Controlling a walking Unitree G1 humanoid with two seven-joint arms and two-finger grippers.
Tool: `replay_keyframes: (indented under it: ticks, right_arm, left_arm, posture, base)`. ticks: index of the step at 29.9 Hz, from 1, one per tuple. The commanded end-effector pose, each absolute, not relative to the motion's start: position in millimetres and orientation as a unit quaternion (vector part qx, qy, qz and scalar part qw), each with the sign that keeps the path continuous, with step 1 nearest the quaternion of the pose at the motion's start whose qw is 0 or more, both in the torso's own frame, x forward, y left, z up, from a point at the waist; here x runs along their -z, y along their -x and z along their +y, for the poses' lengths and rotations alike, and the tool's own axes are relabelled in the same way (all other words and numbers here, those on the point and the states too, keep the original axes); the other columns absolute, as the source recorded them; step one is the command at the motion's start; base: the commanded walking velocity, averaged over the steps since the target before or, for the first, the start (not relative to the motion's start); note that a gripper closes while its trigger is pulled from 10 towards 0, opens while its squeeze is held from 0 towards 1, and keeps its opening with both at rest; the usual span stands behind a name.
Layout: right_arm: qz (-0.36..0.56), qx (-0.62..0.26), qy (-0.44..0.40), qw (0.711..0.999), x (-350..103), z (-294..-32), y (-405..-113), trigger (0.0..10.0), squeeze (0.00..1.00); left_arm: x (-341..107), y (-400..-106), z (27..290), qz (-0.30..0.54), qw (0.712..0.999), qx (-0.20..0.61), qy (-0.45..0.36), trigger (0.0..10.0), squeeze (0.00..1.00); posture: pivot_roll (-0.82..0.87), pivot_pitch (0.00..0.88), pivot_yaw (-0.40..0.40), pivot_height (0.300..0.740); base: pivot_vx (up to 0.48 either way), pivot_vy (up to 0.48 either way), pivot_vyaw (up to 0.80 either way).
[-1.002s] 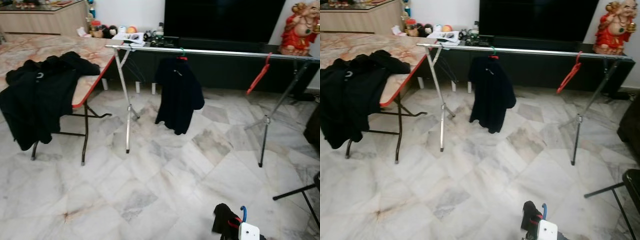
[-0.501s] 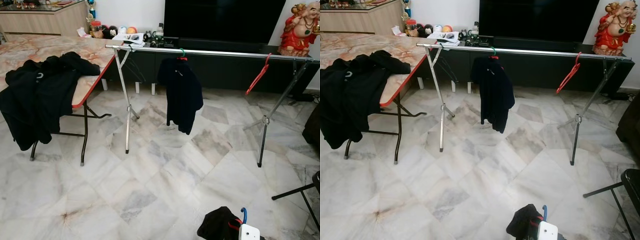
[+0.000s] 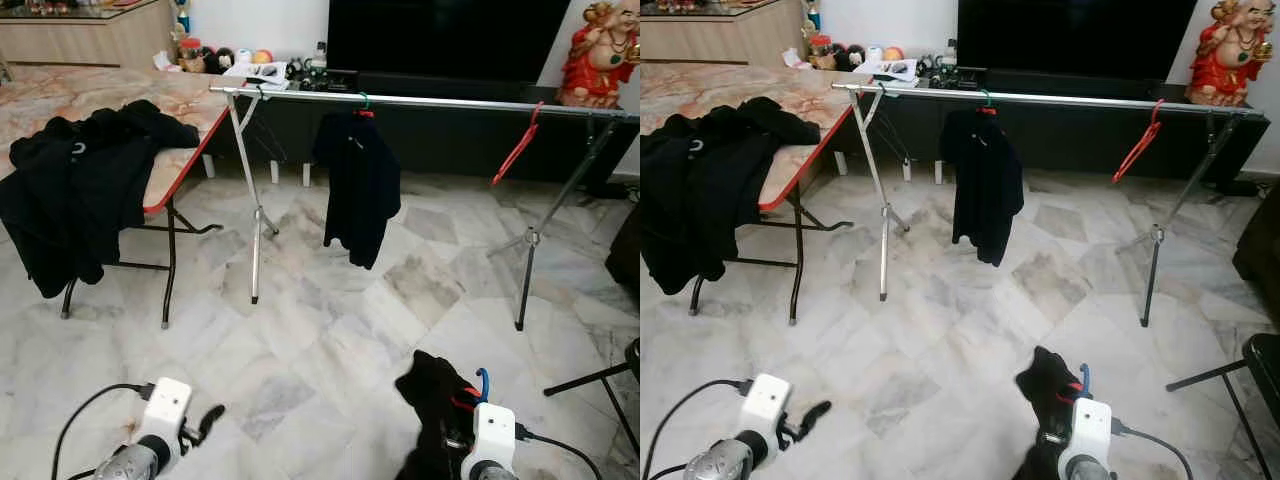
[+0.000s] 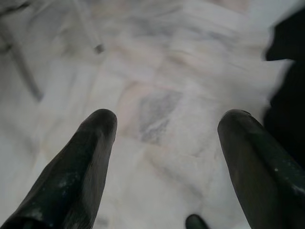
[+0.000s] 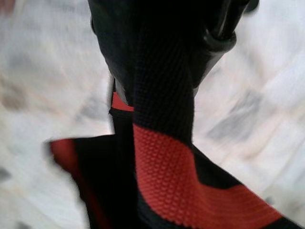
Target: Hang hanger
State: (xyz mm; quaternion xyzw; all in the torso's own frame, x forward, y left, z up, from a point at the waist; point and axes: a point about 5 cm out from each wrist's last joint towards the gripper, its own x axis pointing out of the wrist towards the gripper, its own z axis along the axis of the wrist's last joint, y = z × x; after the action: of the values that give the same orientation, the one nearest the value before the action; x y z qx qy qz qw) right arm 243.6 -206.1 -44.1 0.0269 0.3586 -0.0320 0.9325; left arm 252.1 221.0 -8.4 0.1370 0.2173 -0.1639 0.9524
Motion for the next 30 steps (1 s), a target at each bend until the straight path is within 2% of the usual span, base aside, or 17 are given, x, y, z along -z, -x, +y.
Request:
replay_keyframes:
  ticks: [1, 3, 4, 9, 10, 11, 12, 15, 17, 18, 21, 30]
  right_arm:
    - [0.355, -0.051, 0.018, 0.933, 39, -193, -252, 10.0, 0.00]
    - [0.346, -0.125, 0.062, 0.928, 34, -186, -258, 10.0, 0.00]
    - [0.336, -0.186, 0.117, 0.916, 27, -184, -264, 10.0, 0.00]
    - [0.307, -0.263, 0.165, 0.900, 7, -185, -282, 10.0, 0.00]
    - [0.291, -0.323, 0.201, 0.878, -4, -182, -290, 10.0, 0.00]
    - [0.291, -0.323, 0.201, 0.878, -4, -182, -290, 10.0, 0.00]
    - [0.284, -0.372, 0.243, 0.850, -10, -179, -294, 10.0, 0.00]
    - [0.283, -0.426, 0.295, 0.807, -13, -176, -294, 10.0, 0.00]
    - [0.278, -0.461, 0.305, 0.785, -19, -173, -296, 10.0, 0.00]
    - [0.271, -0.477, 0.293, 0.783, -25, -170, -300, 10.0, 0.00]
    - [0.248, -0.498, 0.270, 0.786, -38, -161, -308, 10.0, 0.00]
    - [0.199, -0.568, 0.251, 0.758, -64, -140, -320, 10.0, 0.00]
  left_arm:
    - [1, -255, 219, 0.205, 0.936, 0.215, -0.191, 10.0, 0.00]
    - [-5, -256, 218, 0.200, 0.913, 0.260, -0.243, 10.0, 0.00]
    - [-12, -260, 219, 0.189, 0.900, 0.287, -0.269, 10.0, 0.00]
    - [-34, -271, 216, 0.160, 0.880, 0.333, -0.298, 10.0, 0.00]
    - [-47, -277, 212, 0.144, 0.867, 0.366, -0.305, 10.0, 0.00]
    - [-47, -277, 212, 0.144, 0.867, 0.366, -0.305, 10.0, 0.00]
    - [-57, -282, 208, 0.131, 0.853, 0.389, -0.321, 10.0, 0.00]
    - [-64, -286, 203, 0.128, 0.834, 0.419, -0.334, 10.0, 0.00]
    - [-70, -287, 198, 0.133, 0.815, 0.448, -0.343, 10.0, 0.00]
    - [-73, -286, 195, 0.135, 0.806, 0.463, -0.342, 10.0, 0.00]
    - [-79, -289, 191, 0.147, 0.805, 0.475, -0.325, 10.0, 0.00]
    - [-92, -292, 173, 0.169, 0.793, 0.514, -0.280, 10.0, 0.00]
  posture:
    - [0.09, 0.060, -0.032, 0.740]
    - [0.09, 0.060, -0.033, 0.740]
    - [0.09, 0.061, -0.035, 0.740]
    - [0.08, 0.062, -0.039, 0.740]
    - [0.08, 0.063, -0.039, 0.740]
    - [0.08, 0.063, -0.039, 0.740]
    - [0.09, 0.060, -0.043, 0.740]
    - [0.09, 0.064, -0.047, 0.740]
    - [0.10, 0.066, -0.059, 0.740]
    - [0.10, 0.066, -0.059, 0.740]
    - [0.11, 0.064, -0.066, 0.740]
    - [0.11, 0.070, -0.078, 0.740]
  base:
    - [0.000, 0.000, 0.00]
    - [0.000, 0.000, 0.00]
    - [0.000, 0.000, 0.00]
    - [0.000, 0.000, 0.00]
    - [0.000, 0.000, 0.00]
    - [0.000, 0.000, 0.00]
    - [0.000, 0.000, 0.00]
    - [0.000, 0.000, 0.00]
    - [0.000, 0.000, 0.00]
    - [0.000, 0.000, 0.00]
    - [0.000, 0.000, 0.00]
    - [0.000, 0.000, 0.00]
